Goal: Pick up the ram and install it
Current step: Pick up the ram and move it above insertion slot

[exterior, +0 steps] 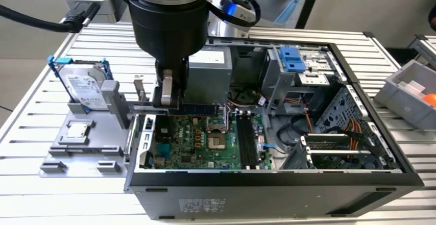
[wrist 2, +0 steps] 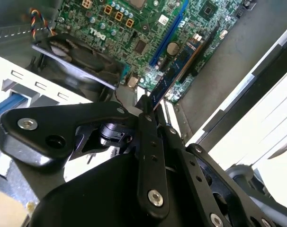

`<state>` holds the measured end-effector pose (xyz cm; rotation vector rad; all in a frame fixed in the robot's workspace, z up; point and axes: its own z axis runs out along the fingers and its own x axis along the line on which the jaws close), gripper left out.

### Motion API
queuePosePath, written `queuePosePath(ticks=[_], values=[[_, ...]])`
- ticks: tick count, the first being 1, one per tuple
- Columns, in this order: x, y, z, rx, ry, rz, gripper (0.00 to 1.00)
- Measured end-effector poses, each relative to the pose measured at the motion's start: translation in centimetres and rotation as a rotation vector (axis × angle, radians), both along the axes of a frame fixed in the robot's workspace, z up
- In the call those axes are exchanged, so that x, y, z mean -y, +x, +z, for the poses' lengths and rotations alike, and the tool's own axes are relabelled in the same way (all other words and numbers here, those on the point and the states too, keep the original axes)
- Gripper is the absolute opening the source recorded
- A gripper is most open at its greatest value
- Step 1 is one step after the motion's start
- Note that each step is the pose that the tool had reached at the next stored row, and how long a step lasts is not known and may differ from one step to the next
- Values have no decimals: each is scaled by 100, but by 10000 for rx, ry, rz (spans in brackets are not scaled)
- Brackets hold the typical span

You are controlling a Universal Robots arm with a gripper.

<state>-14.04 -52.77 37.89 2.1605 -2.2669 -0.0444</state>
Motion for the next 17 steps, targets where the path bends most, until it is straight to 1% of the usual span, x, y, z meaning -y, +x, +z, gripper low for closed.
queuePosePath(ticks=[12, 17], values=[[0, 160, 0, -5, -1, 0, 0], [0, 211, 1, -7, -2, 0, 0]])
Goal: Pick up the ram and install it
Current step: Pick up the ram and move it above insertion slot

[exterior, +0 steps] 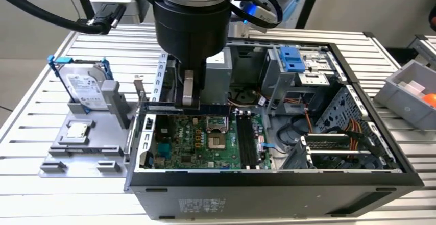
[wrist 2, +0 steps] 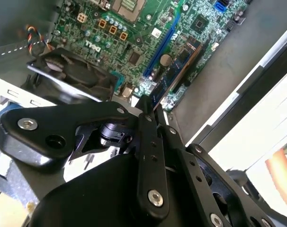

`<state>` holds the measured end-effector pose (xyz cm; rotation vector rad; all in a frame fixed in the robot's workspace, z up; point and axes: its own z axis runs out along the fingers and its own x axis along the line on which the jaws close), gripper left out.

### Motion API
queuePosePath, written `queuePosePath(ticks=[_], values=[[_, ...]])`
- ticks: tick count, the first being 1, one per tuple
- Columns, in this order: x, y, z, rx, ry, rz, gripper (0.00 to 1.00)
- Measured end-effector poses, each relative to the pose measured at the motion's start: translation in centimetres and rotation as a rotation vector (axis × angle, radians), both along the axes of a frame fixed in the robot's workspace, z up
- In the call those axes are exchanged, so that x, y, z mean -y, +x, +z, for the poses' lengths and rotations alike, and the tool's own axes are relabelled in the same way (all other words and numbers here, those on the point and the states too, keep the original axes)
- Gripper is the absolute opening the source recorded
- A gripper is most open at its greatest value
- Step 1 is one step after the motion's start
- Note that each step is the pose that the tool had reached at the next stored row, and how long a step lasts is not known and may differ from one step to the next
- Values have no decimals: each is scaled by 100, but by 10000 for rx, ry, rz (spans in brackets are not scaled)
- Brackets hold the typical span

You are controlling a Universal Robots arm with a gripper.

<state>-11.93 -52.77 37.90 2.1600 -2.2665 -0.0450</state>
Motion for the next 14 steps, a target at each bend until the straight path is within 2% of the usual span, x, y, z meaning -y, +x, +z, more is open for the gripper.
queuePosePath(ticks=[3, 4, 14], values=[[0, 37, 0, -4, 0, 0, 0], [0, 117, 0, -10, -2, 0, 0], [0, 232, 0, -25, -9, 0, 0]])
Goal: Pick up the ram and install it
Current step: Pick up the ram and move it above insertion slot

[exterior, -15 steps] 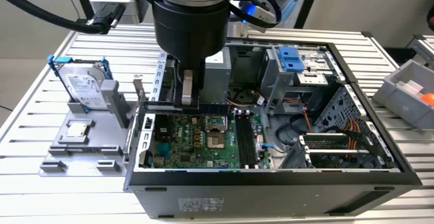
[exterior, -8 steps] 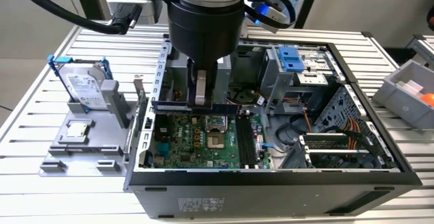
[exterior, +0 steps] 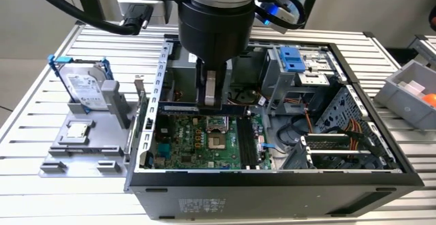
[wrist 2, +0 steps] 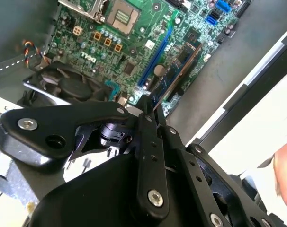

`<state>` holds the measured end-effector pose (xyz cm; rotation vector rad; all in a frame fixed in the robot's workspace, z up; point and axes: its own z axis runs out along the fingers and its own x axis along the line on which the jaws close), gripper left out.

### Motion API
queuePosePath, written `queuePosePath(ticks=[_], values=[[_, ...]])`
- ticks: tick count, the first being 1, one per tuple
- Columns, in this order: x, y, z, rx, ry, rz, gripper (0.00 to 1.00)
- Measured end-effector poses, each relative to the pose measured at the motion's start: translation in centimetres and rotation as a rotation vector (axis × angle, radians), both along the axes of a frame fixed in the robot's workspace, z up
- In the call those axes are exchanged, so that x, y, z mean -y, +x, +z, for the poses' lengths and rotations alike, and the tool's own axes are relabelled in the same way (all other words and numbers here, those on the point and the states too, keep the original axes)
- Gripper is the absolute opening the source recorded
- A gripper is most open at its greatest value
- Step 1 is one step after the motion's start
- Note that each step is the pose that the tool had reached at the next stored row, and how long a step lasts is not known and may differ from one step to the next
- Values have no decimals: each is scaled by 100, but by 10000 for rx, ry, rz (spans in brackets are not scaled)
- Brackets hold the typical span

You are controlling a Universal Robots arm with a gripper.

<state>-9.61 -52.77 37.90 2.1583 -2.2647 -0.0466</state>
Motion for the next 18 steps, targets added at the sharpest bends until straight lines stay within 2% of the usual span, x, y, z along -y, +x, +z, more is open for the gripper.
queuePosePath(ticks=[10, 18], values=[[0, 166, 0, -30, -11, -3, 0], [0, 245, 0, -44, -23, -79, 0]])
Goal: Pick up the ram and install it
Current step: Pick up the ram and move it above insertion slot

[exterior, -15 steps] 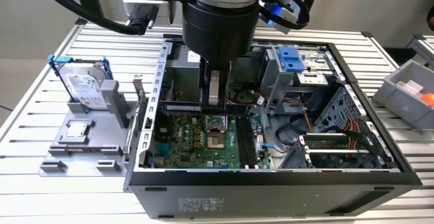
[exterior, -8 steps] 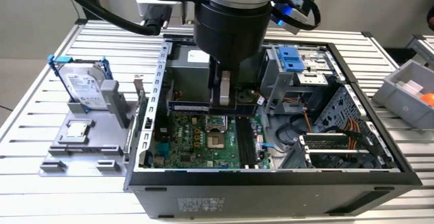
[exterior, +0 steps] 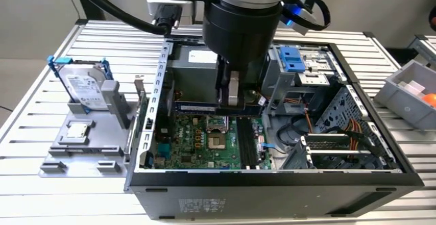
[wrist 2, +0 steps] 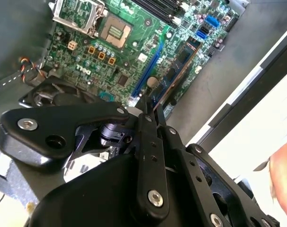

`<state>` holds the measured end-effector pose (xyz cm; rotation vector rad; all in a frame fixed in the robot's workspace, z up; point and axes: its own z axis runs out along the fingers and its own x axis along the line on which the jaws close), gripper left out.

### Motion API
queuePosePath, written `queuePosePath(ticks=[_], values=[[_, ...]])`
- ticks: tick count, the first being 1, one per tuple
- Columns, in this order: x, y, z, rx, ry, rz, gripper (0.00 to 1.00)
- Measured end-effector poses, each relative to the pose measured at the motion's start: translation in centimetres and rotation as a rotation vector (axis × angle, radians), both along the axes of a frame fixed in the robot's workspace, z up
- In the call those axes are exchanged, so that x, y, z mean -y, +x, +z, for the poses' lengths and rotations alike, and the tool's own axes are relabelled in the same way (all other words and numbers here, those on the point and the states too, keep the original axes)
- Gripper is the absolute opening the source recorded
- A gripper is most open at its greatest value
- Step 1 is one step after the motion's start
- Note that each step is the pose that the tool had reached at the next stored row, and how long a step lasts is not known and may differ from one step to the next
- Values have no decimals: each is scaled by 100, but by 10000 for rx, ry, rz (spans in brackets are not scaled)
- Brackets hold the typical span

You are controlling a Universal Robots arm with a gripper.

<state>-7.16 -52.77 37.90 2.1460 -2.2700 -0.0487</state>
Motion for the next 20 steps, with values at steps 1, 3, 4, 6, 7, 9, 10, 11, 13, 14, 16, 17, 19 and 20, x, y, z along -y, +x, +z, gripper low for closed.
queuePosePath(ticks=[1, 3, 4, 6, 7, 9, 10, 11, 13, 14, 16, 17, 19, 20], values=[[0, 9, -1, -1, -1, -9, 0], [0, 26, -1, -3, -8, -26, 0], [0, 34, -1, -4, -11, -35, 0], [0, 52, -1, -6, -20, -50, 0], [0, 60, -1, -7, -24, -57, 0], [0, 77, -1, -9, -33, -72, 0], [0, 86, 0, -10, -38, -78, 0], [0, 96, -1, -11, -42, -84, 0], [0, 114, -1, -13, -51, -96, 0], [0, 123, -1, -14, -55, -102, 0], [0, 143, -1, -16, -64, -115, 0], [0, 153, 0, -18, -71, -121, 0], [0, 171, -2, -19, -79, -132, 0], [0, 180, -1, -21, -85, -138, 0]])
